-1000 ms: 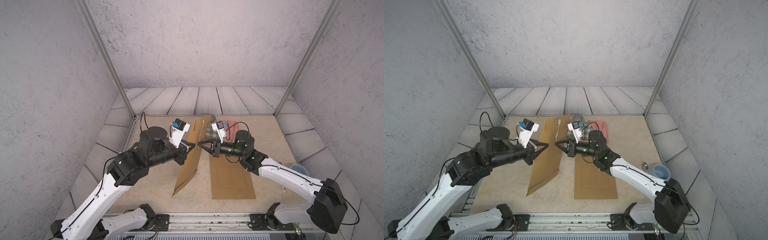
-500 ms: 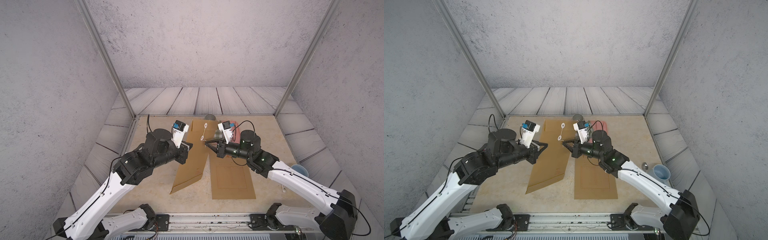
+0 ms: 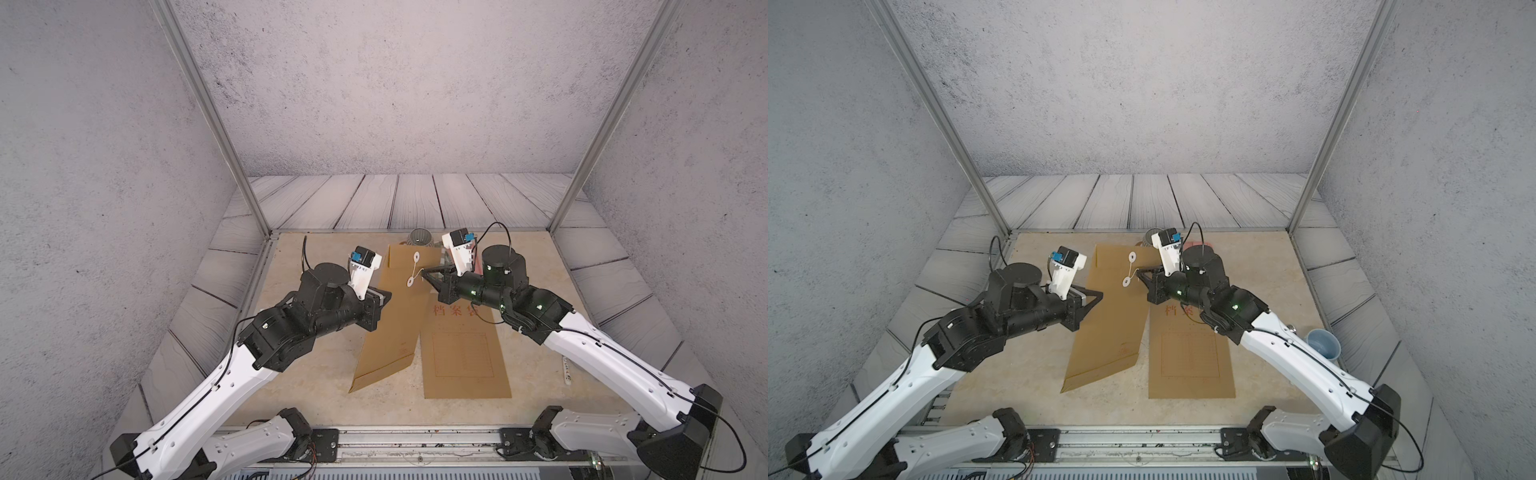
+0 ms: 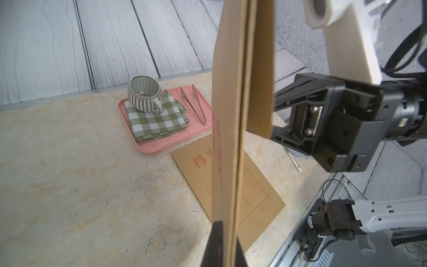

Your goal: Open the file bag

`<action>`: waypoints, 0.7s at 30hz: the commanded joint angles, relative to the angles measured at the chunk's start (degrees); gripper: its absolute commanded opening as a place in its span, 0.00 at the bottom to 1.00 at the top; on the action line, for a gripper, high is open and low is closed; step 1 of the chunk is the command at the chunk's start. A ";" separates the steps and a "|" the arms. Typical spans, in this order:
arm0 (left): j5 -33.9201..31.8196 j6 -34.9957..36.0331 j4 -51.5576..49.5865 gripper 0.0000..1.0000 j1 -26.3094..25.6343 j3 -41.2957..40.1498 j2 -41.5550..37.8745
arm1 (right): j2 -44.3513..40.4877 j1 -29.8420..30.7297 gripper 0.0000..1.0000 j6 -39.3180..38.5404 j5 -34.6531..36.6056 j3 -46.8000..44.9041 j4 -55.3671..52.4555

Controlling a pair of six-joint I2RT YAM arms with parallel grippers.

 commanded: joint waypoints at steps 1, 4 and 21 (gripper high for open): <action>2.00 -1.89 3.73 0.00 0.92 -1.80 -1.73 | 0.99 0.03 0.00 -2.98 3.89 3.35 -5.01; 2.97 -2.95 4.60 0.00 1.55 -2.79 -1.88 | 1.28 0.12 0.00 -3.40 2.38 4.29 -5.02; 5.50 -7.02 11.20 0.00 6.28 -7.63 -1.93 | 0.16 6.58 0.00 1.85 -6.32 -4.42 2.79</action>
